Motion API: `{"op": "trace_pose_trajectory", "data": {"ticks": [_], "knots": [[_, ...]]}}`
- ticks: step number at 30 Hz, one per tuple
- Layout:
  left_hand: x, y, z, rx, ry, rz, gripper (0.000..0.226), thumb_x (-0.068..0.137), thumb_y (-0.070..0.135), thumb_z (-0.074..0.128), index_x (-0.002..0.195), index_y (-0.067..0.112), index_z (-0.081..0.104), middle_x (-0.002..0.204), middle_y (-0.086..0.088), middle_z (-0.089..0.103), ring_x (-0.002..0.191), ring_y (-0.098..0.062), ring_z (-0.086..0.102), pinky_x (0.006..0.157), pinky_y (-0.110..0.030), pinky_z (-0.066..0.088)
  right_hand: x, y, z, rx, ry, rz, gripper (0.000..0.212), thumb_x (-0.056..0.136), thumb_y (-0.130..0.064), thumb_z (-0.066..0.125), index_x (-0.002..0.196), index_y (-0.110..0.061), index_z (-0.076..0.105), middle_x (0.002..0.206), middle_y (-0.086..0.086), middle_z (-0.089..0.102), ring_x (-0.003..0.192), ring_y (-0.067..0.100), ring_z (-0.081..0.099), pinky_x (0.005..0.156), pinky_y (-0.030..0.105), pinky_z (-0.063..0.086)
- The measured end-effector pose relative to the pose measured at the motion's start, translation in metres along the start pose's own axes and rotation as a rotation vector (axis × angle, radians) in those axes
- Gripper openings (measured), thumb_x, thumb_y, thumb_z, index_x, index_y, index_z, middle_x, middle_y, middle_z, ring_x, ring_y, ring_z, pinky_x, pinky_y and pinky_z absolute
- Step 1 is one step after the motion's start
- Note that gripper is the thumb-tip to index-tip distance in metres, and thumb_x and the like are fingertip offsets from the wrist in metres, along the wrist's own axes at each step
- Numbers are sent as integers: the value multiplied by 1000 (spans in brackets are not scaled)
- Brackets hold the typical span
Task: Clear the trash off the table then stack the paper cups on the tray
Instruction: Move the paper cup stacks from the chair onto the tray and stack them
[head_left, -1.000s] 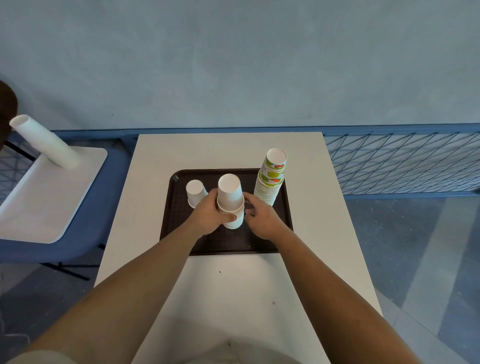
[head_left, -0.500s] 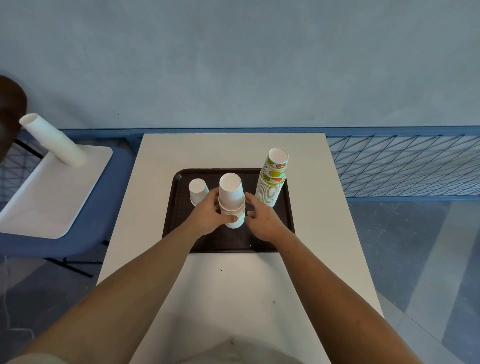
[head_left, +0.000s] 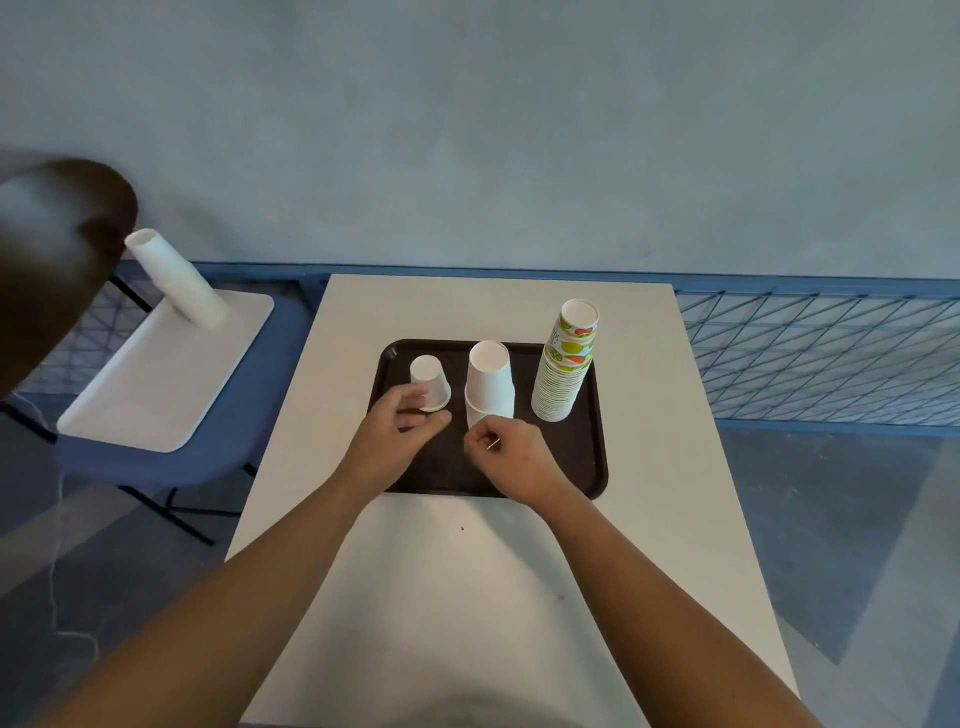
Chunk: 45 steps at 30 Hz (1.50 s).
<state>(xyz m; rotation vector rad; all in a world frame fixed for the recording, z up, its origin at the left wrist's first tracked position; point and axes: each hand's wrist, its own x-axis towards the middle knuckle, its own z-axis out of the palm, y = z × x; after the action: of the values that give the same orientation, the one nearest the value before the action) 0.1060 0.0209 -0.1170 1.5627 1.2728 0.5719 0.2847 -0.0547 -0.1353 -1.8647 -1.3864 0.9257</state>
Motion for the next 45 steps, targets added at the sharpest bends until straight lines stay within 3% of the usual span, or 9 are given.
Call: {"op": "trace_pose_trajectory", "data": {"ticks": [4,8,12,15,21,26,31,39,45], "knots": [[-21,-7,-31,-12,49,11,38,96,42,69,131,31,60,130,11,63,119,-10,61,104,-39,54,-7,-34,10,23,-14,-63,11,96,-22,66,99,-13,72,94,-1,71,89,17,65,78,15,51],[-36,-30,-83,-31,74,16,32,94,52,67,123,37,64,130,16,64,122,-11,61,106,-44,53,-8,-68,34,79,-31,-90,10,94,-23,68,102,-18,71,94,-9,71,88,7,68,85,23,56],[-50,-62,-145,-97,142,-25,27,93,51,70,116,38,68,126,17,66,120,-9,62,107,-44,52,-8,-108,74,78,-33,-115,21,93,-24,71,113,-20,69,102,-11,68,91,2,66,84,13,52],[-62,-86,-193,-147,168,-35,28,89,53,73,113,39,68,121,13,67,114,-9,62,106,-41,50,-2,-137,117,30,-23,-144,29,93,-32,70,120,-25,65,117,-8,66,101,9,65,92,25,55],[-73,-118,-292,-135,210,23,21,97,36,70,117,34,66,124,13,66,113,-11,62,92,-23,45,3,-199,204,49,-3,-160,43,93,-33,70,134,-28,57,136,-10,56,118,14,59,96,29,53],[-70,-135,-372,-145,268,62,32,92,39,74,121,31,64,123,9,66,109,-5,62,85,-18,44,14,-250,262,64,46,-169,53,91,-34,71,140,-31,51,139,-9,54,118,14,59,96,26,50],[-46,-134,-406,-114,306,31,37,95,35,72,129,32,59,123,9,65,111,-12,64,82,-18,44,29,-276,282,87,34,-171,62,92,-34,71,148,-30,44,147,-8,50,124,16,56,104,40,52],[8,-113,-441,-31,342,71,68,87,53,76,147,39,46,146,14,56,126,-10,59,102,-33,48,95,-311,281,94,60,-220,70,93,-35,72,153,-31,36,153,-7,45,132,19,52,106,41,50],[52,-96,-468,64,386,152,69,92,36,75,153,36,43,159,8,45,133,-14,54,98,-30,47,144,-324,293,61,32,-200,75,92,-35,71,156,-28,32,156,-5,42,135,22,51,109,43,48]]}}
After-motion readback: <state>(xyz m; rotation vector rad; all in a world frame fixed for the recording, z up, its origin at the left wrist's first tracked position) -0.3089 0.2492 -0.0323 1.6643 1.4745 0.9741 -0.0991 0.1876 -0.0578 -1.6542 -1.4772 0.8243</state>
